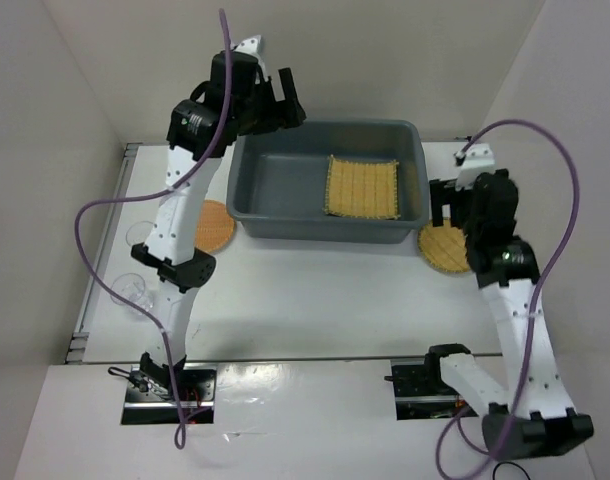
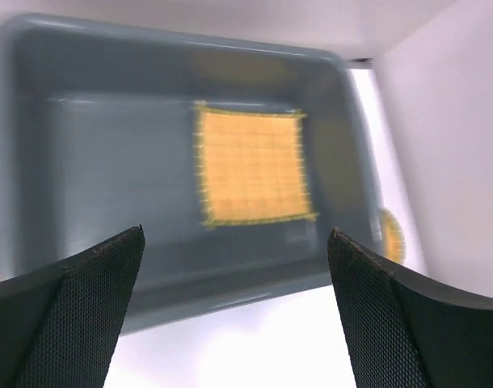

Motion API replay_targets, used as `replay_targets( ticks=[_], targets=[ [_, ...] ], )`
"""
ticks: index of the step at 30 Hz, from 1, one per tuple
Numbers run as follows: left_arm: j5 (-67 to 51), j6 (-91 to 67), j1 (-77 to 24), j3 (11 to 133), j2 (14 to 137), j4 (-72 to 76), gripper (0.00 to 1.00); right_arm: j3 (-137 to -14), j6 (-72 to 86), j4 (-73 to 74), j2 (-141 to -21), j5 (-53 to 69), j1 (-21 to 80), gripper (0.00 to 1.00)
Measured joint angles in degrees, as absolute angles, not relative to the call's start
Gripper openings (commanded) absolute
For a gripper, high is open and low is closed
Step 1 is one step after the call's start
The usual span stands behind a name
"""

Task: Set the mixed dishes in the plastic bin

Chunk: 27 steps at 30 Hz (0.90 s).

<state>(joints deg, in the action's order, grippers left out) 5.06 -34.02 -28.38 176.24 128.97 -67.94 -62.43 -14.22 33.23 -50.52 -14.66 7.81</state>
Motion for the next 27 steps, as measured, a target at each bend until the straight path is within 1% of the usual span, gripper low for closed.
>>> replay_targets(
  ticks=[3, 7, 9, 13, 15, 18, 20, 22, 25, 27],
  targets=[
    [9.6, -30.2, -29.6, 171.5, 123.5, -70.4, 1.0, -69.8, -14.5, 37.0, -60.4, -7.7, -4.6, 0.98],
    [13.3, -27.9, -33.0, 167.8, 122.3, -72.4, 1.0, -72.8, -16.6, 42.1, -73.9, 2.4, -10.2, 0.98],
    [17.6, -27.1, -35.6, 164.0, 121.8, -72.9, 1.0, -72.9, -17.9, 45.2, -81.0, 7.9, -13.7, 0.98],
    [27.0, -27.8, -40.8, 149.4, 116.9, -73.1, 1.0, -76.5, -20.5, 51.6, -95.9, 17.8, -26.6, 0.98],
    [29.3, -28.9, -42.7, 137.1, 111.0, -71.4, 1.0, -76.9, -21.0, 52.2, -100.6, 20.0, -31.9, 0.98],
    [29.7, -29.7, -42.7, 116.4, 98.8, -63.2, 1.0, -75.5, -21.1, 52.4, -102.0, 21.1, -35.5, 0.98],
    [28.7, -31.5, -41.4, 101.7, 87.9, -57.9, 1.0, -74.8, -21.1, 51.8, -101.3, 21.8, -35.3, 0.98],
    [28.1, -33.6, -40.1, 91.2, 78.1, -54.5, 1.0, -73.9, -20.5, 51.0, -101.0, 22.6, -34.7, 0.98],
    [27.6, -36.7, -39.2, 83.6, 68.5, -51.9, 1.0, -72.0, -19.5, 48.7, -101.2, 24.3, -34.6, 0.98],
    [26.9, -38.0, -39.3, 81.9, 66.4, -51.2, 1.0, -70.8, -18.7, 47.2, -102.1, 24.9, -35.0, 0.98]
  ],
)
